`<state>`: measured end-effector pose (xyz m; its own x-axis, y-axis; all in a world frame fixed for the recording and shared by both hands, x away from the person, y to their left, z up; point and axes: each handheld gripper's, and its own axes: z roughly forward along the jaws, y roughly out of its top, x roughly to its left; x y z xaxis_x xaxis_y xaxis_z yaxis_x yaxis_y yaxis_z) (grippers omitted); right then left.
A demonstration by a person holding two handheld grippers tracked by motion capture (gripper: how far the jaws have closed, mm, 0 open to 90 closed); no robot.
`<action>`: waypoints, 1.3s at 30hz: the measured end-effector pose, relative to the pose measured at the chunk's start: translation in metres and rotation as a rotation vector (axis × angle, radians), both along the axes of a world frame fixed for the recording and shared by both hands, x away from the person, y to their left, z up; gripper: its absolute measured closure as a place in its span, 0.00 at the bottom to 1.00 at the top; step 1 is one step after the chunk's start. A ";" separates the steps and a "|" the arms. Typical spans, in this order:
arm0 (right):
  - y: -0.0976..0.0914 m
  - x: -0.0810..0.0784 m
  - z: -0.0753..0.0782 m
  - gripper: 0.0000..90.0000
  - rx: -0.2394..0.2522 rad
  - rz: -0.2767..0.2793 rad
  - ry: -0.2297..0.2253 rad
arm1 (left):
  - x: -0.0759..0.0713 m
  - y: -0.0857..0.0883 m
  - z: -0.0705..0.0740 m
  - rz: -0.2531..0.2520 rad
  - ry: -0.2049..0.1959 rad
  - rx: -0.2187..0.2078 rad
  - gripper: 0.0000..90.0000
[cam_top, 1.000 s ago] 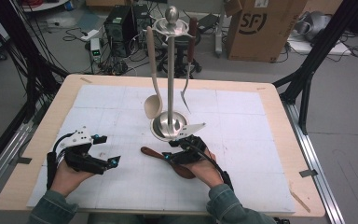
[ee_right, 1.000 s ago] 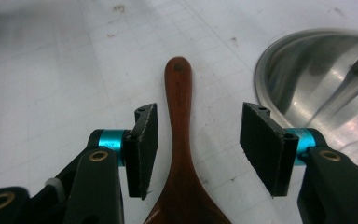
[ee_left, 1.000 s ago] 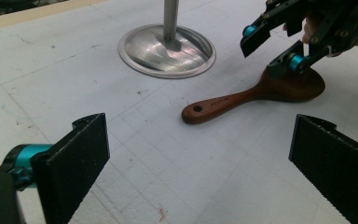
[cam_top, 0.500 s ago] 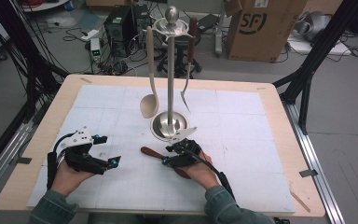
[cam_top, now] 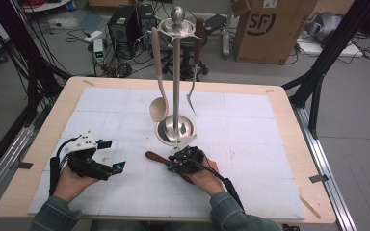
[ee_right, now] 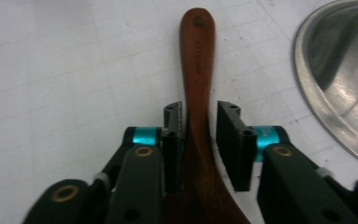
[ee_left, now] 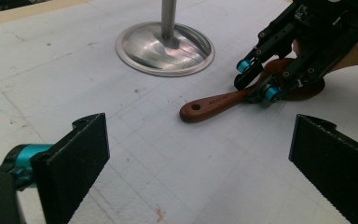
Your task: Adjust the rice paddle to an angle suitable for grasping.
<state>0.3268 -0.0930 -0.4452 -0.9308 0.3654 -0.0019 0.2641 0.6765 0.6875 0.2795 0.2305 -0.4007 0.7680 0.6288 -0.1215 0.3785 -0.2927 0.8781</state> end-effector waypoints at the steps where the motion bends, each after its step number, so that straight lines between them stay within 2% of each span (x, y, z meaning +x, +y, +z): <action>1: 0.000 0.000 0.000 0.83 0.000 0.007 0.003 | 0.000 0.000 0.000 0.000 0.000 0.000 0.06; 12: -0.001 -0.001 0.002 0.86 0.009 0.016 0.011 | 0.000 -0.002 -0.001 -0.011 0.006 0.001 0.06; 19: -0.003 -0.004 0.008 0.87 0.058 0.020 0.015 | 0.000 -0.005 -0.003 -0.011 0.009 0.017 0.06; 22: -0.003 -0.005 0.011 0.87 0.069 0.033 0.000 | 0.000 -0.008 -0.003 -0.016 0.015 0.020 0.06; 32: 0.001 -0.012 0.021 0.87 0.141 0.058 -0.012 | -0.001 -0.014 -0.004 -0.054 0.027 0.007 0.14; 39: 0.006 -0.017 0.026 0.87 0.188 0.069 -0.003 | -0.002 -0.021 -0.005 -0.101 0.032 0.005 0.24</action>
<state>0.3095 -0.0872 -0.4194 -0.9539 0.2944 0.0575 0.2190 0.5526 0.8042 0.2773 0.2099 -0.4054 0.8231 0.5493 -0.1441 0.3751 -0.3354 0.8642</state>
